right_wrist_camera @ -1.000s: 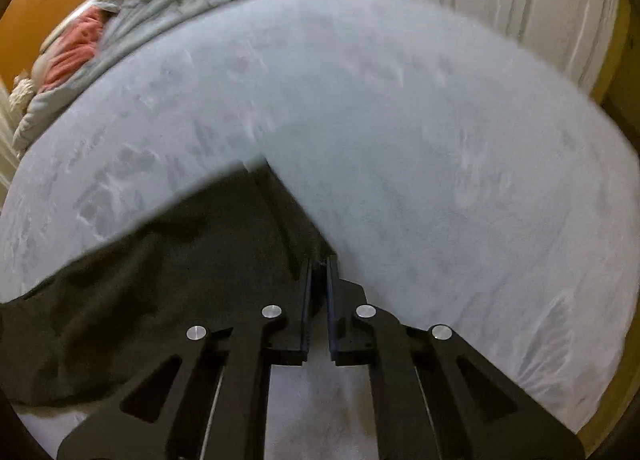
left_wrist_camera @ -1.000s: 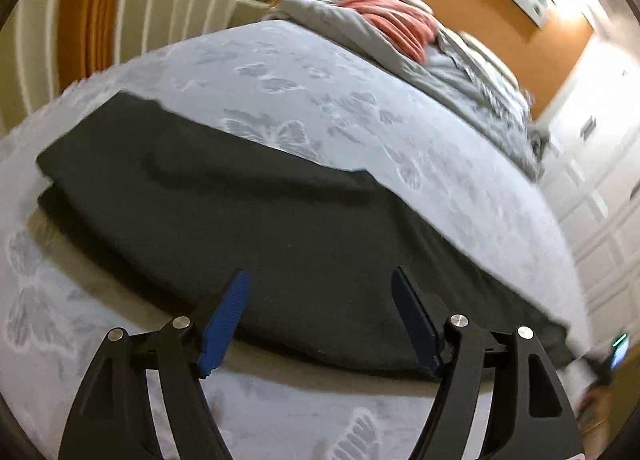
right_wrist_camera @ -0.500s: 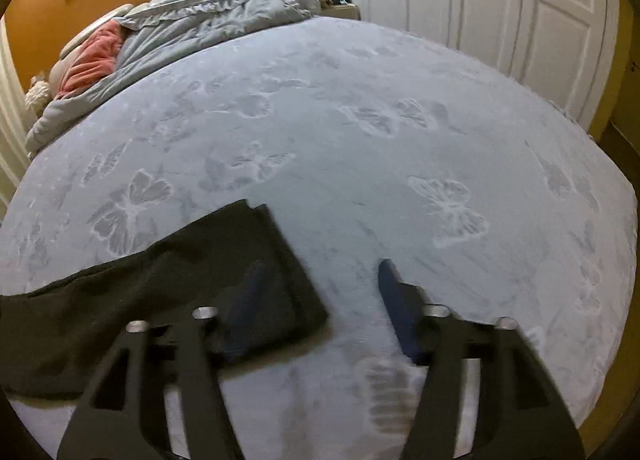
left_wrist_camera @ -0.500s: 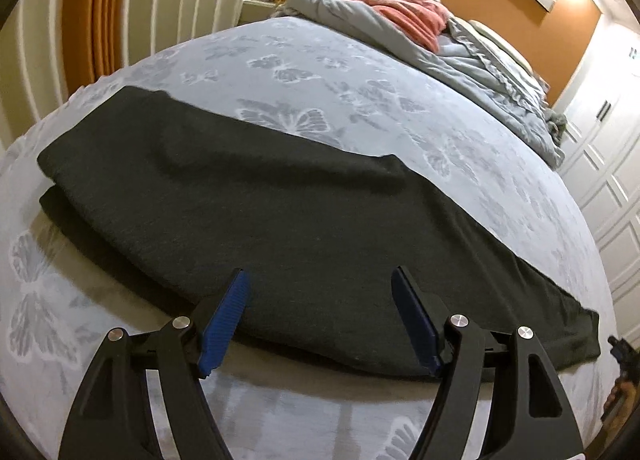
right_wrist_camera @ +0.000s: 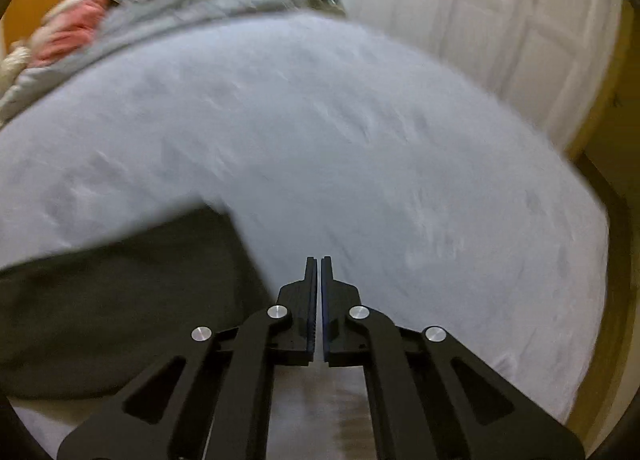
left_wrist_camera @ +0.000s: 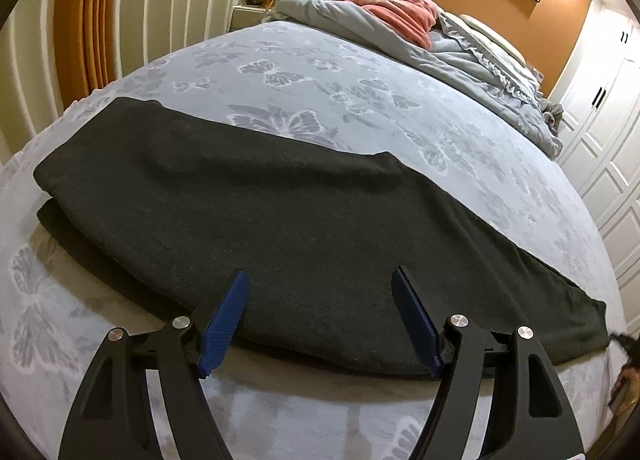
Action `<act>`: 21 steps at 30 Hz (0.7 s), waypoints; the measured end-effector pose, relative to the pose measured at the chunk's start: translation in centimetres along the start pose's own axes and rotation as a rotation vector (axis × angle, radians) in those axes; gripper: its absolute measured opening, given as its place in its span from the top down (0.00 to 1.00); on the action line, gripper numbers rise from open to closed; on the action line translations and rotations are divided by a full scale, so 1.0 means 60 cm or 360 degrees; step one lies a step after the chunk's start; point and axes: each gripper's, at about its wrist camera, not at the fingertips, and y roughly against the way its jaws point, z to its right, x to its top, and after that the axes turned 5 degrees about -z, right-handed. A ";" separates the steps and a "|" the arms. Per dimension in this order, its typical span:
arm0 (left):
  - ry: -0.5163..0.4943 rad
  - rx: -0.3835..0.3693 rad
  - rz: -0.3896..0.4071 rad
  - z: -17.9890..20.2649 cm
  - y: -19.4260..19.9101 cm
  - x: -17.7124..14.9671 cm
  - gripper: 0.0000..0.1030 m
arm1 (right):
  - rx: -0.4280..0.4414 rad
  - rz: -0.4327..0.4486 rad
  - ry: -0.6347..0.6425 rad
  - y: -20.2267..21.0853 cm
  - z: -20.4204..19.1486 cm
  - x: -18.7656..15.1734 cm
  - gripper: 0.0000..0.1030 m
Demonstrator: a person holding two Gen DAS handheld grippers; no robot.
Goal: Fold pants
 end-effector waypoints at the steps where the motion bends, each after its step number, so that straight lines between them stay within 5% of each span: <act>1: 0.0010 0.0001 -0.0001 -0.003 0.000 0.001 0.31 | 0.0019 -0.0002 -0.0008 0.001 0.004 -0.003 0.99; 4: 0.0064 -0.0024 0.0002 -0.012 0.004 0.004 0.31 | 0.0166 0.0086 -0.0038 0.046 0.007 0.002 0.92; 5: 0.0077 -0.0034 0.0008 -0.012 0.005 0.005 0.31 | 0.0225 0.0142 -0.0021 0.065 0.000 0.003 0.78; 6: 0.0077 -0.0042 0.0014 -0.011 0.006 0.005 0.31 | 0.0237 0.0198 0.0007 0.075 -0.012 0.006 0.45; 8: 0.0054 -0.0063 0.0027 -0.005 0.008 0.004 0.31 | 0.0214 0.0258 0.0041 0.073 -0.041 0.019 0.22; 13: -0.0064 -0.0083 0.0036 0.013 0.008 -0.008 0.31 | 0.0130 0.0200 0.0241 0.018 -0.125 0.061 0.24; 14: -0.0086 -0.0078 0.0041 0.015 0.006 -0.008 0.31 | 0.0159 0.0111 0.0276 -0.011 -0.137 0.067 0.46; 15: -0.0097 -0.0073 0.0045 0.017 0.005 -0.008 0.31 | 0.0172 0.0039 0.0294 -0.027 -0.146 0.071 0.89; 18: -0.0101 -0.0045 0.0060 0.017 -0.001 -0.003 0.31 | 0.0162 0.0167 0.0318 -0.001 -0.140 0.081 0.97; 21: -0.0088 -0.0011 0.0075 0.015 -0.008 0.004 0.31 | 0.0159 0.0131 0.0178 -0.024 -0.097 0.094 0.97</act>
